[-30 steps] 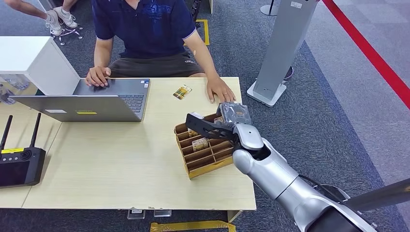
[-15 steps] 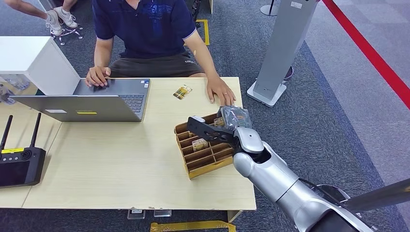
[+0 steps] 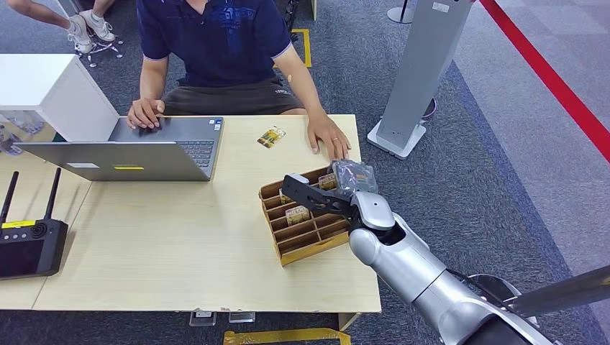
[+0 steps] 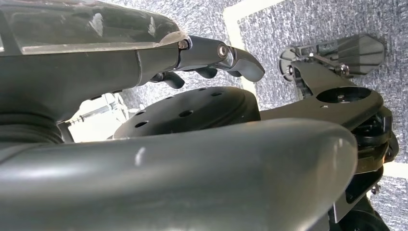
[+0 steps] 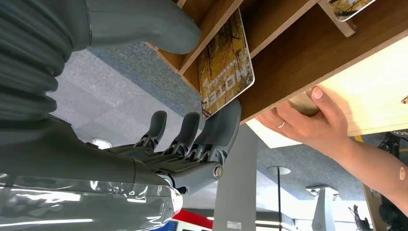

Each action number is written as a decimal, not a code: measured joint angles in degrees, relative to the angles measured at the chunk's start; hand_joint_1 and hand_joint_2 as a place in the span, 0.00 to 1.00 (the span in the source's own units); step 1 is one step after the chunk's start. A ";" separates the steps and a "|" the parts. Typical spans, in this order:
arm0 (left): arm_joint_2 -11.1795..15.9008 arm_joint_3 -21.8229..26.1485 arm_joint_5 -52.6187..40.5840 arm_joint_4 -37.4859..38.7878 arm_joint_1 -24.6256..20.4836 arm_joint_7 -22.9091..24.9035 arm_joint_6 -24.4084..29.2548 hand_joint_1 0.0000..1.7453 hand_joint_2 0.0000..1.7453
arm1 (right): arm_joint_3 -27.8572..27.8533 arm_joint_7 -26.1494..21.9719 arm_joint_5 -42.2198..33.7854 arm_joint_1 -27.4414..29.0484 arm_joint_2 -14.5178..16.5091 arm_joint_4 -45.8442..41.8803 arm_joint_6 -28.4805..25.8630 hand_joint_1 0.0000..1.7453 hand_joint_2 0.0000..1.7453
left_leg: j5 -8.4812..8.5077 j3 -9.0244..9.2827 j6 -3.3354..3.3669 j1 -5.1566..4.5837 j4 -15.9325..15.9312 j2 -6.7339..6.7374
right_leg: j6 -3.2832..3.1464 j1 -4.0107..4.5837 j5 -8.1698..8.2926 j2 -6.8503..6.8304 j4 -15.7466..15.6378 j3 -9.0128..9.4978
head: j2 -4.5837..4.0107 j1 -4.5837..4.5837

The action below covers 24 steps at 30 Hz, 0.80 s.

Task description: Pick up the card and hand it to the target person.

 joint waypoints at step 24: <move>0.00 0.00 -0.21 0.00 0.00 0.02 0.08 0.00 0.00 | -1.13 -0.54 0.14 -0.01 -0.33 0.95 -0.39 0.69 1.00 | 0.00 -0.01 0.00 0.00 0.00 0.00 | 0.00 0.00 0.00 -0.01 0.00 0.01 | 0.00 0.00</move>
